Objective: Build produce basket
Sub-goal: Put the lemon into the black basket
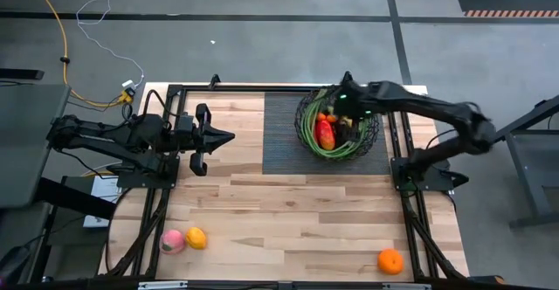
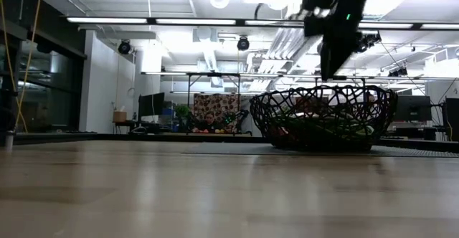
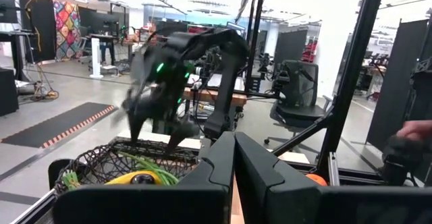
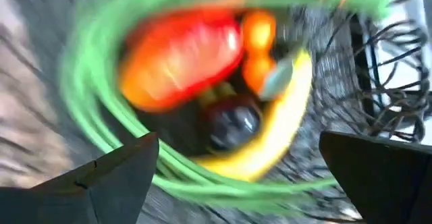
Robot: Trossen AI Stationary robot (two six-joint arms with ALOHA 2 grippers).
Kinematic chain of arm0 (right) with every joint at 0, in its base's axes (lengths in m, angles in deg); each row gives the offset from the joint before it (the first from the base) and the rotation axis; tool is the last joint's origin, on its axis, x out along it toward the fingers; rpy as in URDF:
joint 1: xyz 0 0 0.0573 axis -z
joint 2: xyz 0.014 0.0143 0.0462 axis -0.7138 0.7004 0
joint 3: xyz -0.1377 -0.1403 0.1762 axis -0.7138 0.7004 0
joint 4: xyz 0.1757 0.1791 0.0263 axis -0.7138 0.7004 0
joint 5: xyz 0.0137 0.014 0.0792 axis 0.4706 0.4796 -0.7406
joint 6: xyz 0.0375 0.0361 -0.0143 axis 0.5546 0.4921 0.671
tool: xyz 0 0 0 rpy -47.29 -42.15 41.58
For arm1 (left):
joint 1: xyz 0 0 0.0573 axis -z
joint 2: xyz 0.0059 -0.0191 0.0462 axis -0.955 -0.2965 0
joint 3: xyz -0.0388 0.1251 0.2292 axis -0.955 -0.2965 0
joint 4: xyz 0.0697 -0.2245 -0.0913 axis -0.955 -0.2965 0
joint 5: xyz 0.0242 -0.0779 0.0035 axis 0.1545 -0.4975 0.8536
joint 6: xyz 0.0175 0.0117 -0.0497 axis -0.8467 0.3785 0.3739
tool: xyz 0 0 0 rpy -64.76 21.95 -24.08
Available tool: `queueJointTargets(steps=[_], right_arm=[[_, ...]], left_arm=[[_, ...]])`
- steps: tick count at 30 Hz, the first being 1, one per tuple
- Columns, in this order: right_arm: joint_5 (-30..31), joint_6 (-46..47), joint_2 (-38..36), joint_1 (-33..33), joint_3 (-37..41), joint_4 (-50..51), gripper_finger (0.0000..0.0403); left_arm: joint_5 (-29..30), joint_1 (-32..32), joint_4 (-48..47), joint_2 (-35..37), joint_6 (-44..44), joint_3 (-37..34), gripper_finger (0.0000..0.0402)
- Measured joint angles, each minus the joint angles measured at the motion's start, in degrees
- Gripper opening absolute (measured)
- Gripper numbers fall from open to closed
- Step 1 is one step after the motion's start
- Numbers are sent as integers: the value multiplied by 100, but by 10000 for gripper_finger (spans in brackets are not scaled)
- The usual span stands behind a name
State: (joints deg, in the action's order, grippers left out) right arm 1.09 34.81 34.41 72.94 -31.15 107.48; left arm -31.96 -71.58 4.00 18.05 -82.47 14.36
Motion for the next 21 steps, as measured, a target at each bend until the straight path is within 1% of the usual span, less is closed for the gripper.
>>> queueJointTargets(steps=[2,4,9,12,15,17,19,21], right_arm=[[-436,750,-575,-18,233,-394,390],[-697,1504,-1134,-115,540,-967,390],[-755,3369,-2281,-573,1512,-2549,390],[-788,4060,-2747,-940,2183,-3944,390],[-931,4503,-2925,-1324,2911,-5988,390],[-952,4479,-2900,-1566,3267,-7209,390],[-842,4170,-2818,-1769,3446,-7916,390],[-796,3603,-2773,-1880,3455,-8127,390]], left_arm=[[0,-2,0,2,0,0,0],[-8,-2,0,1,0,0,0],[-129,-2,0,0,0,0,0],[-130,-2,0,2,0,0,0],[-131,-2,0,2,9,0,0],[-131,-2,0,2,44,0,0],[-144,-2,0,2,46,0,0],[-189,-2,0,2,48,0,0]])
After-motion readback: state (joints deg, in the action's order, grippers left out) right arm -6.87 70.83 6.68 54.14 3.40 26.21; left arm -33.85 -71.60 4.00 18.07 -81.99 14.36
